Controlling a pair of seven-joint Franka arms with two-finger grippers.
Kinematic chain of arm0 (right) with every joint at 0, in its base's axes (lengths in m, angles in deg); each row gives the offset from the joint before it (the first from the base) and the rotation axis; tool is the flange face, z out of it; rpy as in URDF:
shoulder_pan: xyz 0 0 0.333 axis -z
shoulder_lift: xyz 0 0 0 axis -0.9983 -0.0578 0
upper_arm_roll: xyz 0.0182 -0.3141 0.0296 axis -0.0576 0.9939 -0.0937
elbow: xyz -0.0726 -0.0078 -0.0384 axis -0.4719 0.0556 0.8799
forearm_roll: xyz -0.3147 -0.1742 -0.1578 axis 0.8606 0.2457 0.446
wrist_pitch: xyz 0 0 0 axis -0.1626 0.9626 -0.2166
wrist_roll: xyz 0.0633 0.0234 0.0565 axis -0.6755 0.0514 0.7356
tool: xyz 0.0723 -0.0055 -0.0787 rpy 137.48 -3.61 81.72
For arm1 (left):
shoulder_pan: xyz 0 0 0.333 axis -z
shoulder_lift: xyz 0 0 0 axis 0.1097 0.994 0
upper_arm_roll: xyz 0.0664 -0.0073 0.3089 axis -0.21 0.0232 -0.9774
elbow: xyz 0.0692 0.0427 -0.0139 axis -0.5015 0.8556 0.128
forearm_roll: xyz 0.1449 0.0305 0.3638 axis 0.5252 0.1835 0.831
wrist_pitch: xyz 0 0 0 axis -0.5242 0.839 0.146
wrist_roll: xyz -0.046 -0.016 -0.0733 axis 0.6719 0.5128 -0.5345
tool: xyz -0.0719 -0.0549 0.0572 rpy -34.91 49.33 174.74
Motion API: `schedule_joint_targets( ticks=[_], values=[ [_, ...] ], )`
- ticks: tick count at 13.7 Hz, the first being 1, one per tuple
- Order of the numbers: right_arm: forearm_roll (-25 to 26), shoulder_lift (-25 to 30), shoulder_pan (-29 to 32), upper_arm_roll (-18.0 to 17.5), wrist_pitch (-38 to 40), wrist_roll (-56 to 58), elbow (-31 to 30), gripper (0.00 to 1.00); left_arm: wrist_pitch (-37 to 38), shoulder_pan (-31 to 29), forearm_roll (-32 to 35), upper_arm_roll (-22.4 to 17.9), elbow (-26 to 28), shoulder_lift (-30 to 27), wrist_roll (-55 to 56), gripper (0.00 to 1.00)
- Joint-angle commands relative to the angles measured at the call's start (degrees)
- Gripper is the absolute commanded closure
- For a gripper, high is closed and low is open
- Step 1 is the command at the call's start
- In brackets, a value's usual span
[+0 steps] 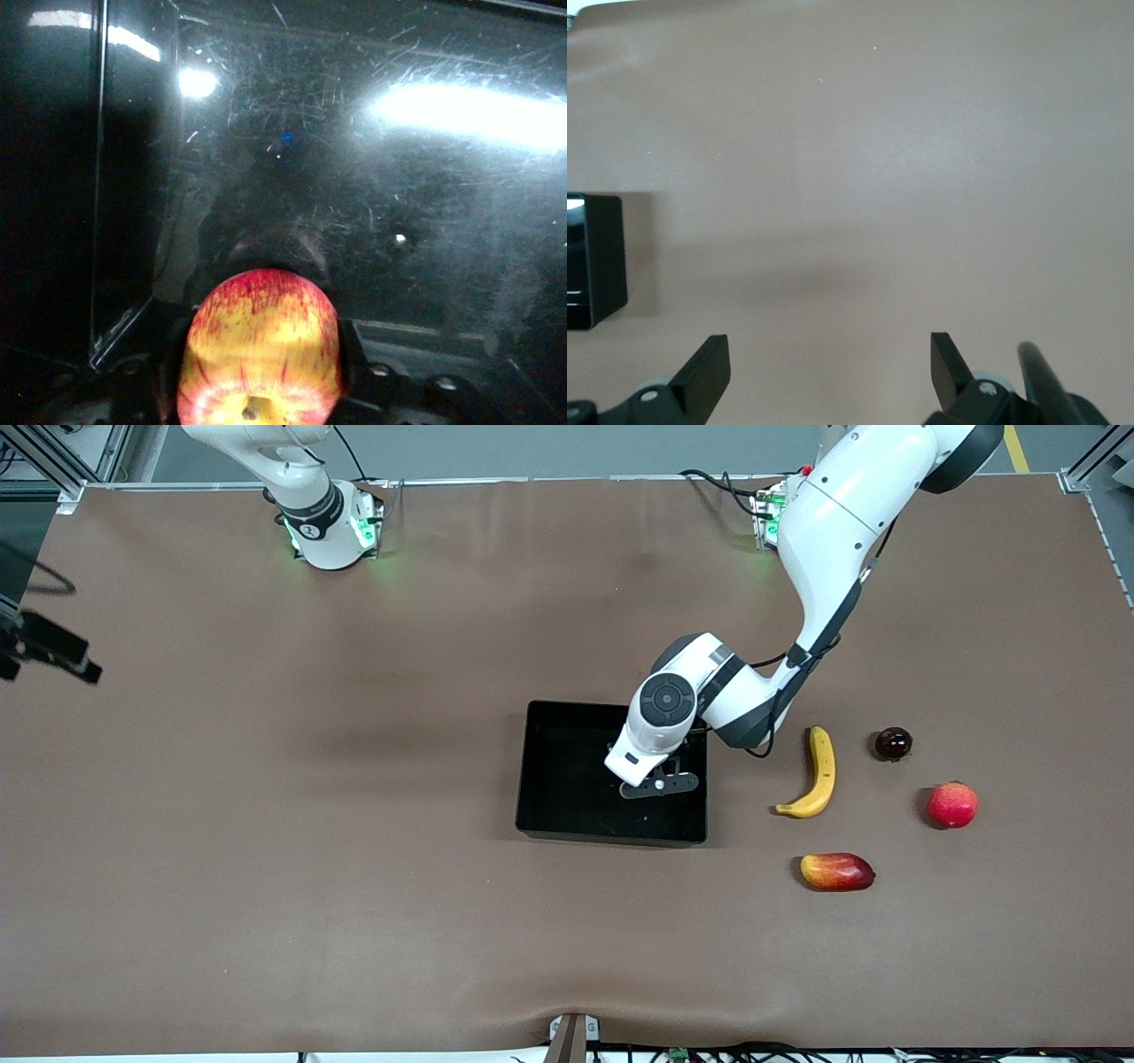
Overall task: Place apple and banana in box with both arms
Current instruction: 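Open the left gripper to release the red-yellow apple into the tray, then move the left gripper down to the yellow banana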
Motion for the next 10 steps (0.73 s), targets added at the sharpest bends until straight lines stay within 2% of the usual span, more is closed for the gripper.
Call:
schedule_joint_targets(
  ticks=[1, 5, 7, 10],
  values=[
    [1.2, 5.2, 0.6, -0.4, 1.6, 0.4, -3.9, 0.00, 0.6, -0.4, 1.5, -0.1, -0.2, -3.5, 0.6, 0.00],
    [1.2, 5.4, 1.3, -0.9, 1.3, 0.3, -9.0, 0.00, 8.2, -6.5, 0.7, 0.0, -2.8, -12.1, -0.9, 0.00],
    [1.0, 6.5, 1.3, -0.8, -2.6, 0.4, -12.2, 0.00, 9.2, -11.1, 0.7, 0.0, -2.5, -13.9, -5.5, 0.00],
    [1.0, 6.2, 1.2, -0.9, -2.2, 0.4, -12.2, 0.00, 9.2, -16.7, 0.6, 0.0, -1.9, -13.9, -16.2, 0.00]
  ],
)
